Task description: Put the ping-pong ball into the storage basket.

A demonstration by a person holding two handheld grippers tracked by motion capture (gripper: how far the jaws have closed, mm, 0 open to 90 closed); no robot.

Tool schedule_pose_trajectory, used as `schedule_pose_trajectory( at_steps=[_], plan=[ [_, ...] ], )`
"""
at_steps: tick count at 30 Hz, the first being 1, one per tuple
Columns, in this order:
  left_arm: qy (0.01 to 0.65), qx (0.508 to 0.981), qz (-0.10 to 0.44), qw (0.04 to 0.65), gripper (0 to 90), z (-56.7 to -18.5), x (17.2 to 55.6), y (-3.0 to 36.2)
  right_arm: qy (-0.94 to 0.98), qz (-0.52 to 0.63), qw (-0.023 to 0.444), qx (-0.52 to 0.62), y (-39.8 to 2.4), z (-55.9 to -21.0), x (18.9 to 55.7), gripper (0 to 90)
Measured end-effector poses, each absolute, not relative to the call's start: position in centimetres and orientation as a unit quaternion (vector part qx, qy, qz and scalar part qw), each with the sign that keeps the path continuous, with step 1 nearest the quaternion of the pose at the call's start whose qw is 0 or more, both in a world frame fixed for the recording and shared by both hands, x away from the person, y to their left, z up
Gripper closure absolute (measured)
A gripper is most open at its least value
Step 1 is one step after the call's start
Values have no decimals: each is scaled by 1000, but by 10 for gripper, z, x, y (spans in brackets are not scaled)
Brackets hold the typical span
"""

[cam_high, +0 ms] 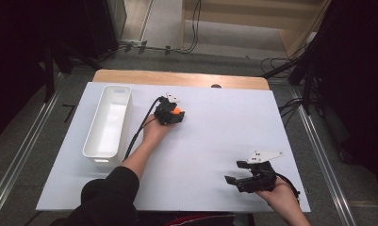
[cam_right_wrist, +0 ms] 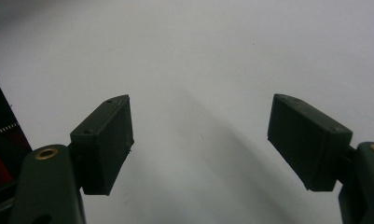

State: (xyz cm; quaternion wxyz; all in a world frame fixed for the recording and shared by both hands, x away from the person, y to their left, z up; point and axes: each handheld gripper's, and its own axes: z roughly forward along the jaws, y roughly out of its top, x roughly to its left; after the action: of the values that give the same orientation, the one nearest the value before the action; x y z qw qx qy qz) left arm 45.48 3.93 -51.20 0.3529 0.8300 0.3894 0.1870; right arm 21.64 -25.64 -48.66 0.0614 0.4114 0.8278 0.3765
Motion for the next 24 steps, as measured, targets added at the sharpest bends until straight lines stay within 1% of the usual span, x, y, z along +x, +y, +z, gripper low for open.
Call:
schedule_pose_trajectory(
  at_steps=[9,13,24],
  plan=[
    [387,832,189,349,493,-511,455,38,827,377,62,411,-256,-487,216,207],
    [379,836,200,341,493,-508,454,36,828,377,62,411,-257,-487,216,207],
    [390,828,180,360,493,-496,456,39,828,376,62,412,-257,-487,216,207]
  ],
)
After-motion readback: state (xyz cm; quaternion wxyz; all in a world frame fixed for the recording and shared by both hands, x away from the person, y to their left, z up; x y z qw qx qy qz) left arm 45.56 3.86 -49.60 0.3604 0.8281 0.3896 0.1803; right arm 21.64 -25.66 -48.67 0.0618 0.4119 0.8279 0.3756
